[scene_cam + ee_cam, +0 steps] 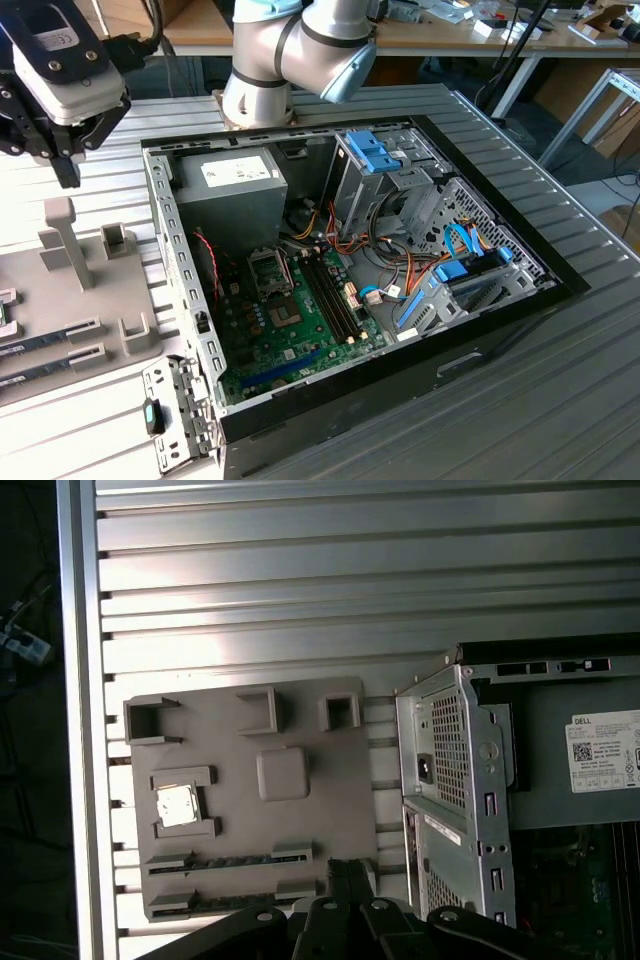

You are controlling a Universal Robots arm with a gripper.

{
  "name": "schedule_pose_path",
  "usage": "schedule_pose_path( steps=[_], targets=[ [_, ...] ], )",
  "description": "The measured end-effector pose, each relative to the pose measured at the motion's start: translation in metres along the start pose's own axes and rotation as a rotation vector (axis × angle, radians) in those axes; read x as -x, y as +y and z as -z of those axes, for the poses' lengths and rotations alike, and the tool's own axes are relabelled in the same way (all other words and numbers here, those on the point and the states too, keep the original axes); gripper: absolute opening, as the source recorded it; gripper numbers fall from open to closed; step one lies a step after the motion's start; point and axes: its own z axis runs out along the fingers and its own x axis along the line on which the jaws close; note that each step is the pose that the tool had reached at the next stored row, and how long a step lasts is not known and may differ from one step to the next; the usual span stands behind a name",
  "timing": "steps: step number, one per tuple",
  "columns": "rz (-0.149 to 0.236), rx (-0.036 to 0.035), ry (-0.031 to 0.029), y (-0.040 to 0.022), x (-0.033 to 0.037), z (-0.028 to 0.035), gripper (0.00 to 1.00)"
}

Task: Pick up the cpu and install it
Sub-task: 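Reach for the cpu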

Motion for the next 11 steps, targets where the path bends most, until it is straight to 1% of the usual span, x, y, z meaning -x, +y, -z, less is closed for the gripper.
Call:
schedule_pose_path(
  steps=[11],
  targets=[
    [0.0,0.0,0.0,-0.0007,-0.0094,0.0003,0.11]
  ],
)
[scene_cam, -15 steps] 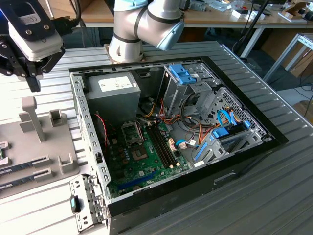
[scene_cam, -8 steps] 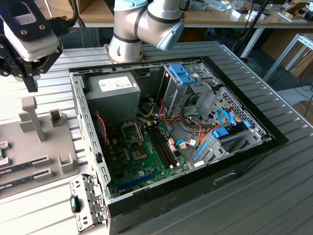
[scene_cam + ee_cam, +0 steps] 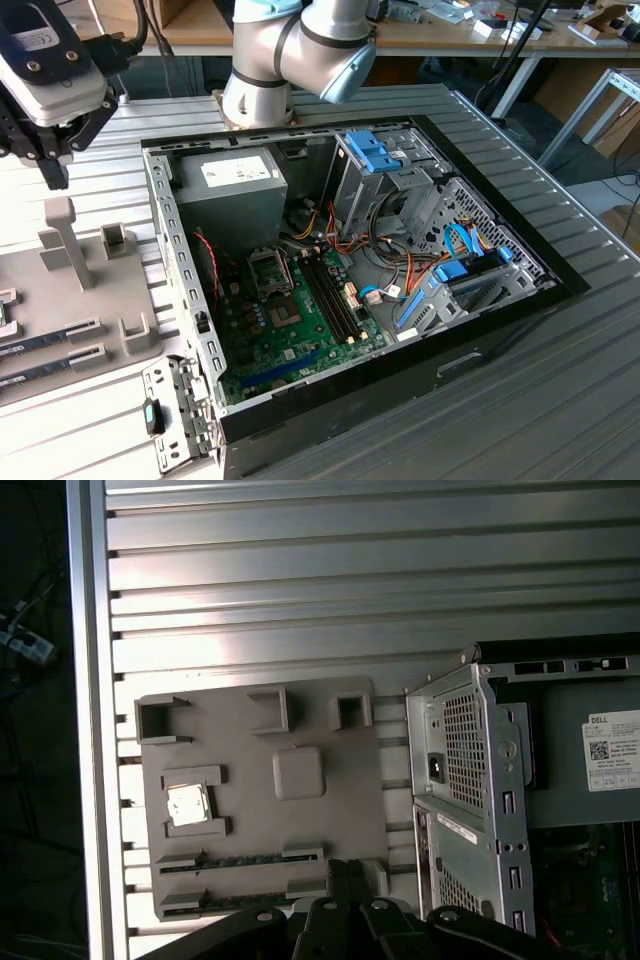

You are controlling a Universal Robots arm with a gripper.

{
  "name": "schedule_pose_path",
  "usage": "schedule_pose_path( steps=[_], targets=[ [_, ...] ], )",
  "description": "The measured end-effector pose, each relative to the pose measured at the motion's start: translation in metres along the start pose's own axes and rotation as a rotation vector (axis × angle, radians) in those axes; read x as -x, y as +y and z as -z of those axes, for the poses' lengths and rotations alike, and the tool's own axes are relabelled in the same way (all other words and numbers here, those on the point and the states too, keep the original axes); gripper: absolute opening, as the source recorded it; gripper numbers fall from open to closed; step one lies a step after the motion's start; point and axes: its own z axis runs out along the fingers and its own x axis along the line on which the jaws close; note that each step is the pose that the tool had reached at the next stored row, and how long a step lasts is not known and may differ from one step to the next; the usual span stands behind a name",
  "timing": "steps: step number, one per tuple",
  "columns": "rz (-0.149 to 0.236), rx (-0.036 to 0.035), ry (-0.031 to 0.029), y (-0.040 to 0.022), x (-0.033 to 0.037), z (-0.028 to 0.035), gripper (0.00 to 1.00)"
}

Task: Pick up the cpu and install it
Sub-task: 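Reach for the cpu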

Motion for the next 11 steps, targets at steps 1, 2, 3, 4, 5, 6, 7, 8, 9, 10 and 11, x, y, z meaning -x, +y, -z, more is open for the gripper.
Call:
schedule_pose_path(
  steps=[1,2,3,4,5,6,7,8,9,10,11],
  targets=[
    [0.0,0.0,0.0001,-0.0001,-0.0014,0.0001,0.11],
    [0.0,0.0,0.0,-0.0002,-0.0023,0.0001,0.11],
    [0.0,0.0,0.0,-0.0002,-0.0029,0.0001,0.11],
    [0.0,0.0,0.0,-0.0003,-0.0041,0.0001,0.11],
    [0.0,0.0,0.0,-0.0004,-0.0048,0.0001,0.11],
    [0.0,0.0,0.0,-0.0004,-0.0053,0.0001,0.11],
    [0.0,0.0,0.0001,-0.0004,-0.0062,0.0002,0.11],
    [0.0,0.0,0.0,-0.0005,-0.0069,0.0002,0.11],
    [0.0,0.0,0.0,-0.0006,-0.0076,0.0002,0.11],
    [0.0,0.0,0.0,-0.0006,-0.0084,0.0002,0.11],
    [0.0,0.0,0.0001,-0.0007,-0.009,0.0003,0.11]
  ],
)
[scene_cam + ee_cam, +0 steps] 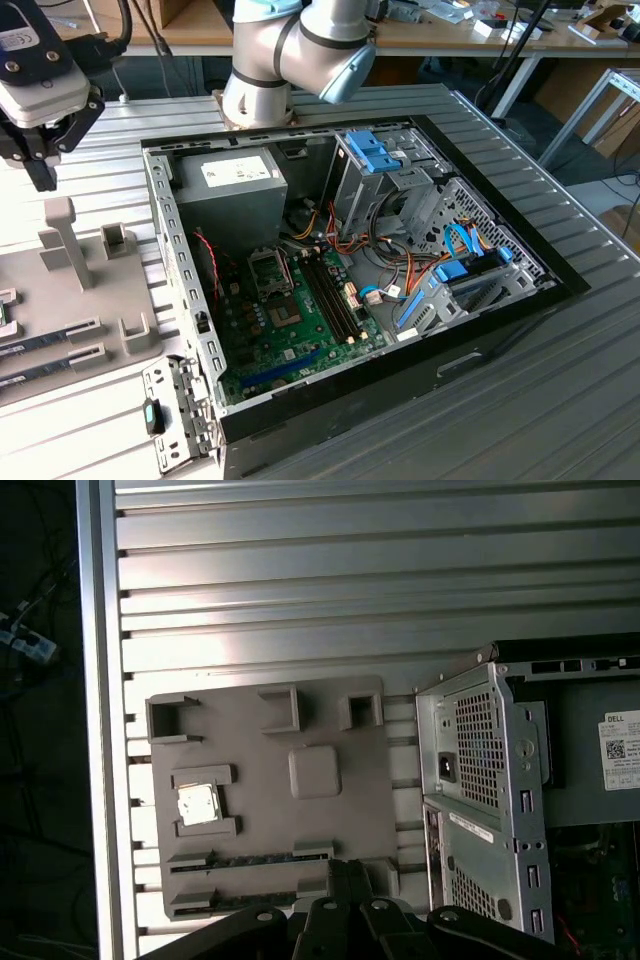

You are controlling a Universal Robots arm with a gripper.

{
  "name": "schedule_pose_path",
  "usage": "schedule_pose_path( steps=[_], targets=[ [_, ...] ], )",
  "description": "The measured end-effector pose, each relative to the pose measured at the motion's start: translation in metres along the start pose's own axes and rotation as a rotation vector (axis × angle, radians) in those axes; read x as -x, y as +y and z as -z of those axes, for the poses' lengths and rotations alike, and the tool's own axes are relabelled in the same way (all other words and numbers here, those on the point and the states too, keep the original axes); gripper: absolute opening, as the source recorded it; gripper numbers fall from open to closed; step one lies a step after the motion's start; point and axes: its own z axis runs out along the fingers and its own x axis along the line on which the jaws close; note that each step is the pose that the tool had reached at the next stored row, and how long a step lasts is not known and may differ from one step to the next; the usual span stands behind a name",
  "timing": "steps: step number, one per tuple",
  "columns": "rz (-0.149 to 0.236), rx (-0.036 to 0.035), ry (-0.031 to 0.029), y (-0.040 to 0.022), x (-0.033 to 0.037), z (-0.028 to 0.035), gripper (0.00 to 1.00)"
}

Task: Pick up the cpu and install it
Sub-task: 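Reach for the cpu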

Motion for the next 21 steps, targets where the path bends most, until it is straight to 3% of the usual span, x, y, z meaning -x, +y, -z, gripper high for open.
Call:
schedule_pose_path(
  steps=[10,13,21],
  targets=[
    [0.0,0.0,0.0,-0.0007,-0.009,0.0002,0.11],
    [0.0,0.0,0.0,-0.0024,-0.0322,0.0009,0.11],
    [0.0,0.0,0.0,-0.0027,-0.0353,0.0009,0.11]
  ],
)
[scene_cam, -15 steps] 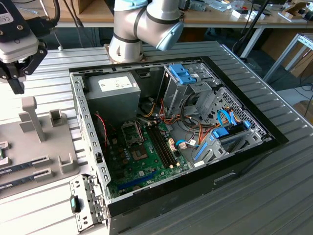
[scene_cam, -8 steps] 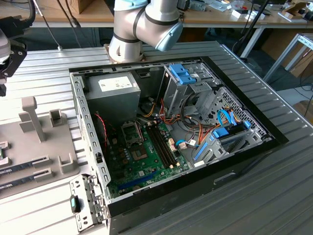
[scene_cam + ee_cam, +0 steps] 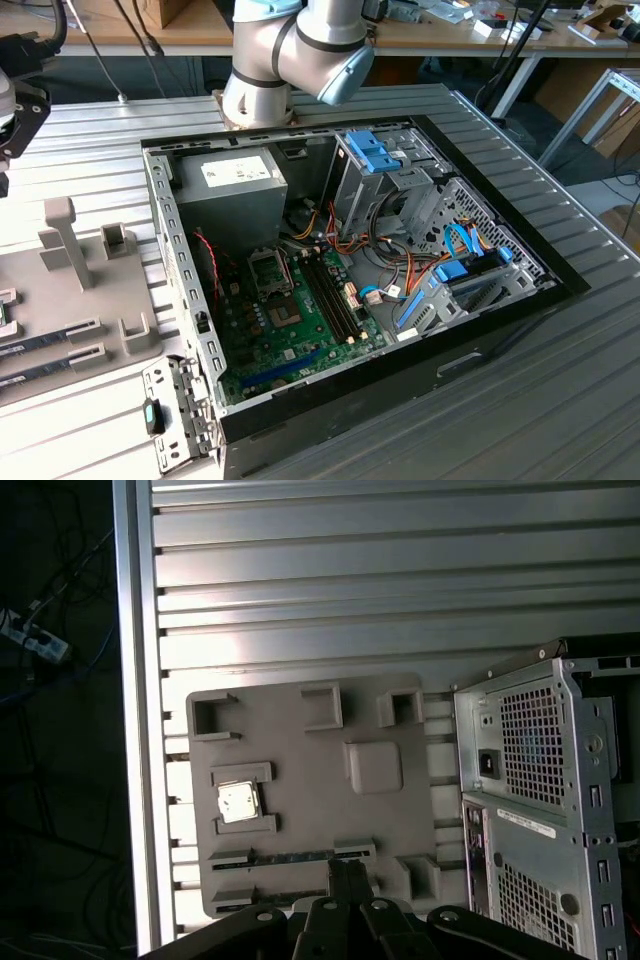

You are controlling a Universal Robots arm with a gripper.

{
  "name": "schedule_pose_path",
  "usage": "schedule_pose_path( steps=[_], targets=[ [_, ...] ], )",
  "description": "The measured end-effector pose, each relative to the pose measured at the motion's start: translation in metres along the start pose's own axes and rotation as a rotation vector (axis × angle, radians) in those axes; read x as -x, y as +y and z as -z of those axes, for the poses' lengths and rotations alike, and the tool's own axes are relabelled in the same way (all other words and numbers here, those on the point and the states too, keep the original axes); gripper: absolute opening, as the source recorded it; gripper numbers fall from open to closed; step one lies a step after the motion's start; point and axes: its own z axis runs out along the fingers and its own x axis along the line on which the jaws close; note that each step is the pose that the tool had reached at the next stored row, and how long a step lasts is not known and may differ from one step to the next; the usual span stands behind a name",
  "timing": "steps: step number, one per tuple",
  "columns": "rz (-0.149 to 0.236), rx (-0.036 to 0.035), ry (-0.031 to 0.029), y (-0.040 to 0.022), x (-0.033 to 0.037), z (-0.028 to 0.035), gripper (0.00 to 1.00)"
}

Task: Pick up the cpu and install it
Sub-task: 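Reach for the cpu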

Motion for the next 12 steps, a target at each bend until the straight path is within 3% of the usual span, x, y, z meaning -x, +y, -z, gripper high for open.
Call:
schedule_pose_path(
  steps=[12],
  targets=[
    [0.0,0.0,0.0,-0.0001,-0.0009,0.0,0.11]
  ],
)
